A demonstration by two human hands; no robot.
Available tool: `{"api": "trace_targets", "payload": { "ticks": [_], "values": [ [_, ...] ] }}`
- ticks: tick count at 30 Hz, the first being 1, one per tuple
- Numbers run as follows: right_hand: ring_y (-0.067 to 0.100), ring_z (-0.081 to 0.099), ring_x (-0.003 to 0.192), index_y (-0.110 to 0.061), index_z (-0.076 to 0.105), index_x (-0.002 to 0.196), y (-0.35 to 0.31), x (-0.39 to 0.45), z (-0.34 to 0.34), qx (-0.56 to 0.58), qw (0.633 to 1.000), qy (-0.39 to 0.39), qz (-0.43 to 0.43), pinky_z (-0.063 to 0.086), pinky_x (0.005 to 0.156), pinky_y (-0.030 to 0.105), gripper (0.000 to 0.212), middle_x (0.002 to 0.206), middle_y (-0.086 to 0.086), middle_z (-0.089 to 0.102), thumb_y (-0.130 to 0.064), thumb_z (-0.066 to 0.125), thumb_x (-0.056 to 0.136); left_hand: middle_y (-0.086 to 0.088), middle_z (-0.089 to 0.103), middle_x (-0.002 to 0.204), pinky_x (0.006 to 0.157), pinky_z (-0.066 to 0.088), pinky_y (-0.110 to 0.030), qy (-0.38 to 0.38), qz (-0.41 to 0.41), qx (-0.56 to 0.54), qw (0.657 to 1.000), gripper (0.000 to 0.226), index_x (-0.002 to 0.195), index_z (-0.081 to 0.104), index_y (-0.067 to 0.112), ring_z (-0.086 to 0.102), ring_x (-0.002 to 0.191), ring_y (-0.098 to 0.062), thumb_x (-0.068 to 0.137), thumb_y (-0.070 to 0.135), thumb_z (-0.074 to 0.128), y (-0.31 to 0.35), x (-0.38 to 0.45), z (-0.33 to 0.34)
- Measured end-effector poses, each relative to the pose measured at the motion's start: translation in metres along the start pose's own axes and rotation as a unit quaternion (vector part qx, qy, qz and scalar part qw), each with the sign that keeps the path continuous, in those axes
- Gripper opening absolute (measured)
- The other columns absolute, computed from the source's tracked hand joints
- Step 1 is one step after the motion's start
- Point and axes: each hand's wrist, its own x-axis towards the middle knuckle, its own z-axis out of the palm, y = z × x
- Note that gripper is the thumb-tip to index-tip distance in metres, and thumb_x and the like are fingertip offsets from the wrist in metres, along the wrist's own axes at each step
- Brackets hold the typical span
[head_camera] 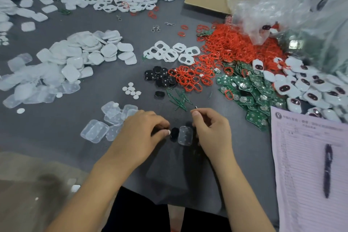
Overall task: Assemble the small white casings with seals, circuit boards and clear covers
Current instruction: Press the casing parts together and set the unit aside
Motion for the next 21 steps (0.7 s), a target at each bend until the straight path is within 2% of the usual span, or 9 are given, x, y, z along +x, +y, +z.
{"api": "trace_targets", "payload": {
  "ticks": [2, 4, 6, 8, 10, 13, 18, 21],
  "values": [
    [0.009, 0.053, 0.043, -0.020, 0.073, 0.086, 0.000, 0.010, -0.002, 0.021, 0.998, -0.019, 0.047, 0.044, 0.041, 0.026, 0.017, 0.061, -0.008, 0.065, -0.017, 0.064, 0.100, 0.014, 0.067, 0.098, 0.088, 0.046, -0.029, -0.008, 0.001, -0.004, 1.000, 0.019, 0.114, 0.077, 0.025, 0.055, 0.096, -0.009, 0.096, 0.029, 0.073, -0.003, 0.008, -0.001],
    [0.012, 0.049, 0.037, -0.016, 0.073, 0.087, 0.000, 0.018, -0.003, 0.037, 0.997, -0.024, 0.070, 0.038, 0.034, 0.023, 0.017, 0.056, -0.003, 0.062, -0.016, 0.062, 0.101, 0.018, 0.068, 0.097, 0.081, 0.040, -0.015, 0.008, -0.004, -0.020, 1.000, 0.019, 0.115, 0.076, 0.026, 0.053, 0.090, 0.001, 0.096, 0.028, 0.073, -0.003, 0.017, -0.002],
    [0.013, 0.051, 0.039, -0.017, 0.073, 0.086, 0.001, 0.017, -0.003, 0.025, 0.998, -0.016, 0.058, 0.039, 0.037, 0.025, 0.018, 0.056, -0.002, 0.062, -0.017, 0.062, 0.100, 0.019, 0.069, 0.096, 0.077, 0.037, -0.015, 0.028, -0.011, -0.030, 0.999, 0.017, 0.113, 0.075, 0.029, 0.053, 0.082, 0.008, 0.096, 0.031, 0.072, 0.000, 0.030, -0.005],
    [0.008, 0.053, 0.048, -0.021, 0.073, 0.084, 0.003, 0.011, -0.001, -0.012, 1.000, 0.020, 0.006, 0.043, 0.048, 0.024, 0.019, 0.060, -0.004, 0.064, -0.017, 0.064, 0.100, 0.019, 0.071, 0.095, 0.077, 0.042, -0.021, 0.042, -0.013, -0.033, 0.998, 0.015, 0.111, 0.074, 0.030, 0.054, 0.078, 0.012, 0.096, 0.033, 0.071, 0.002, 0.047, -0.009],
    [0.004, 0.054, 0.056, -0.023, 0.072, 0.084, 0.003, 0.001, 0.001, -0.026, 0.997, 0.045, -0.054, 0.041, 0.055, 0.015, 0.019, 0.067, -0.006, 0.065, -0.013, 0.066, 0.099, 0.017, 0.072, 0.095, 0.085, 0.050, -0.029, 0.053, -0.018, -0.032, 0.998, 0.014, 0.109, 0.074, 0.028, 0.060, 0.081, 0.006, 0.097, 0.034, 0.070, 0.005, 0.065, -0.014],
    [0.010, 0.057, 0.059, -0.026, 0.071, 0.086, 0.003, -0.003, 0.004, -0.017, 0.997, 0.024, -0.073, 0.042, 0.056, 0.018, 0.021, 0.070, -0.006, 0.067, -0.010, 0.066, 0.098, 0.012, 0.075, 0.102, 0.096, 0.051, -0.037, 0.084, -0.021, -0.017, 0.996, 0.017, 0.112, 0.073, 0.026, 0.068, 0.097, -0.008, 0.098, 0.033, 0.068, 0.006, 0.098, -0.014],
    [0.002, 0.045, 0.051, -0.035, 0.068, 0.082, 0.004, -0.002, 0.004, -0.025, 0.996, 0.012, -0.082, 0.037, 0.050, 0.021, 0.029, 0.065, -0.005, 0.061, -0.011, 0.066, 0.098, 0.001, 0.061, 0.127, 0.102, 0.040, -0.038, 0.150, -0.029, 0.085, 0.985, 0.029, 0.130, 0.064, 0.026, 0.050, 0.124, -0.024, 0.101, 0.031, 0.062, 0.006, 0.163, -0.004],
    [0.008, 0.050, 0.051, -0.032, 0.070, 0.083, 0.004, -0.002, 0.002, -0.020, 0.995, 0.032, -0.094, 0.039, 0.051, 0.021, 0.020, 0.066, -0.004, 0.063, -0.021, 0.064, 0.099, -0.002, 0.054, 0.136, 0.102, 0.035, -0.038, 0.139, -0.040, 0.140, 0.980, 0.038, 0.136, 0.059, 0.029, 0.042, 0.129, -0.027, 0.100, 0.016, 0.059, 0.000, 0.192, 0.000]
  ]
}}
